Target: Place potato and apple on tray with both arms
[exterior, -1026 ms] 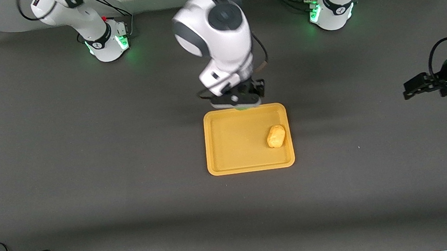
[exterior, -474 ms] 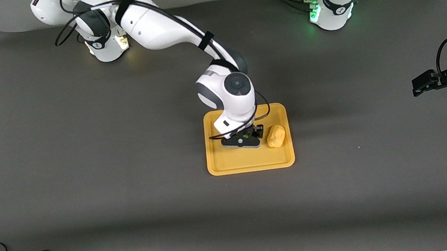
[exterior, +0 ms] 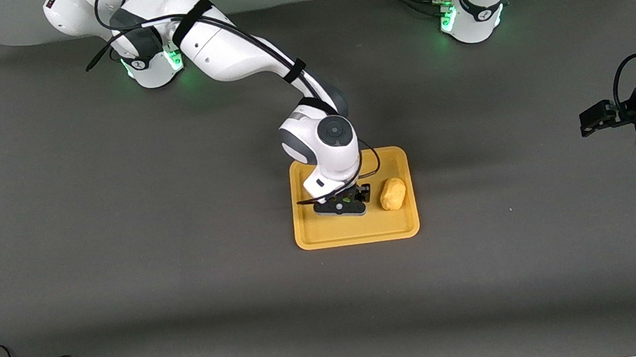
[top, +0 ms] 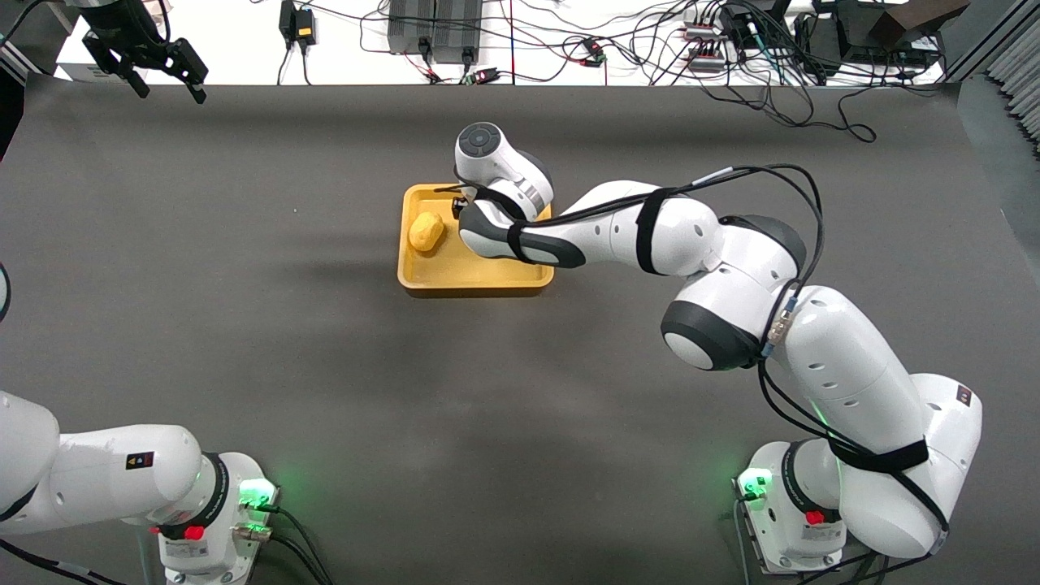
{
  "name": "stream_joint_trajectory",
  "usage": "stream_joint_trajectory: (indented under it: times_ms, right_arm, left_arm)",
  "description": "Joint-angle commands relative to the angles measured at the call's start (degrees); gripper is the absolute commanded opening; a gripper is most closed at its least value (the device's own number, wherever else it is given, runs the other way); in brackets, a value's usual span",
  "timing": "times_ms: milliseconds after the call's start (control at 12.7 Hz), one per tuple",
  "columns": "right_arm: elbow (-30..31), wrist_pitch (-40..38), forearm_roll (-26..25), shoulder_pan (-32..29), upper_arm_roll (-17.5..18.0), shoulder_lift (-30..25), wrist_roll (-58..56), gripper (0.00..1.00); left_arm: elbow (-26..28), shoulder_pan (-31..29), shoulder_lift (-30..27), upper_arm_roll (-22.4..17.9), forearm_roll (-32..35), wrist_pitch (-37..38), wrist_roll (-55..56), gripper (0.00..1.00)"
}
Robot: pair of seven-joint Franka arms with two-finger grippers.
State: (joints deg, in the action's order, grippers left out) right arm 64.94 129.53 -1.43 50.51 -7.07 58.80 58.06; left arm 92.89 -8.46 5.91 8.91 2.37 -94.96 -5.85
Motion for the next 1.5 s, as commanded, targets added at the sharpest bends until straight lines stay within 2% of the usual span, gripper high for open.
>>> stream_joint_trajectory:
  times_ms: [0, 316, 553, 632, 711, 789, 947, 1026, 1184, 1421]
  right_arm:
    - [-0.3, -5.1, -0.9, -0.3, -0.1, -5.3, 0.3, 1.00]
    - [-3.7, -24.6, -0.4, -0.3, 0.0, -18.3, -0.2, 1.00]
    - [-1.3, -33.9, -0.3, -0.5, -0.2, -27.4, -1.7, 1.00]
    - [0.3, -37.2, -0.2, -2.9, -0.1, -30.5, -6.4, 1.00]
    - [3.9, -38.4, -0.2, -6.4, 0.4, -34.2, -10.7, 1.00]
    - [10.8, -37.7, 0.2, -10.9, 0.8, -39.8, -14.9, 1.00]
    - [19.4, -37.5, 0.7, -22.2, 5.1, -48.3, -25.4, 1.00]
    - [22.5, -37.5, 0.7, -27.3, 6.1, -51.4, -29.7, 1.00]
    - [26.3, -37.5, 0.8, -36.2, 7.4, -55.1, -37.6, 1.00]
    - [27.3, -37.6, 1.7, -46.0, 7.5, -55.9, -48.7, 1.00]
  left_arm:
    - [2.1, -0.1, -1.5, 0.0, -0.6, 0.1, 0.5, 1.00]
    - [3.0, -0.2, -1.7, 0.0, -0.6, 0.0, 0.5, 1.00]
    - [2.9, 0.1, -1.7, 0.0, -0.6, 0.2, 0.7, 1.00]
    - [2.9, 0.2, -1.7, 0.0, -0.6, 0.2, 1.1, 1.00]
    - [2.9, 0.2, -1.7, 0.0, -0.6, 0.2, 1.1, 1.00]
    - [2.9, 0.2, -1.7, 0.0, -0.6, 0.2, 1.1, 1.00]
    - [2.9, 0.3, -1.7, 0.0, -0.6, 0.2, 1.1, 1.00]
    - [2.9, 0.3, -1.7, 0.0, -0.6, 0.2, 1.1, 1.00]
    - [2.9, 0.3, -1.6, 0.0, -0.6, 0.2, 1.1, 1.00]
    - [2.9, 0.3, -1.5, 0.0, -0.6, -0.2, 1.1, 1.00]
